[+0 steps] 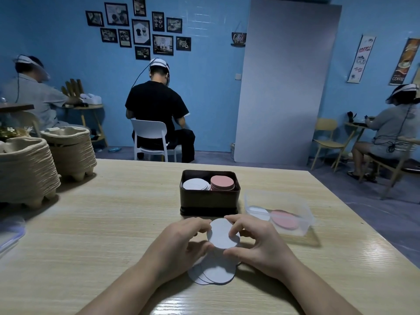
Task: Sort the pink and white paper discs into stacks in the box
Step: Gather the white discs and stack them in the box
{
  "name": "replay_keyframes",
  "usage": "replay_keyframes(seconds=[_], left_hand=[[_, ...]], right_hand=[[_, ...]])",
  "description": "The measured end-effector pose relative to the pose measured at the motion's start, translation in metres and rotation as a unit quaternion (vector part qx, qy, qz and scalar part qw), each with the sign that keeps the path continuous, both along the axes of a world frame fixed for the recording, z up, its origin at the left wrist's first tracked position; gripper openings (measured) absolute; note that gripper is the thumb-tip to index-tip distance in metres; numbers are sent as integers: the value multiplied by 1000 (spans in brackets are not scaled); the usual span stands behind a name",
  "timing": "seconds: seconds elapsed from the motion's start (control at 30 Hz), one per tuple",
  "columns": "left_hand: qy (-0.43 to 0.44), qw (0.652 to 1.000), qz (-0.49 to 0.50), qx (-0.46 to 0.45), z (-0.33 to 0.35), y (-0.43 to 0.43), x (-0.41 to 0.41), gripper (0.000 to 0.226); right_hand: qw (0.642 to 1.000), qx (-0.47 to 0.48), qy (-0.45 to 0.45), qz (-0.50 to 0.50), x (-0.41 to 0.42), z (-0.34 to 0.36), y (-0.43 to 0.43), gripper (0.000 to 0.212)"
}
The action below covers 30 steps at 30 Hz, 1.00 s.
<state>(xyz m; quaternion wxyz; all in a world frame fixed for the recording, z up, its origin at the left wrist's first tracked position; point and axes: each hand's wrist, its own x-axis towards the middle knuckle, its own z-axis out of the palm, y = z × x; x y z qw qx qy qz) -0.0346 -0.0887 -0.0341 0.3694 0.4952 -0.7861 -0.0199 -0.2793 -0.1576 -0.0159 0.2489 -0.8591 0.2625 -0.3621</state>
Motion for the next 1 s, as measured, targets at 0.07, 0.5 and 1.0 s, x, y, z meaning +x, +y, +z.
replay_keyframes(seconds=[0.07,0.5,1.0], left_hand=[[1,1000,4,3,1,1,-1,21],[-11,999,-2,40,9,5,-6,30],[-91,990,-19,104,27,15,-9,55]], right_hand=[[1000,-4,3,-2,0,-1,0,31],[998,30,46,5,2,2,3,36],[998,2,32,-57,-13,3,-1,28]])
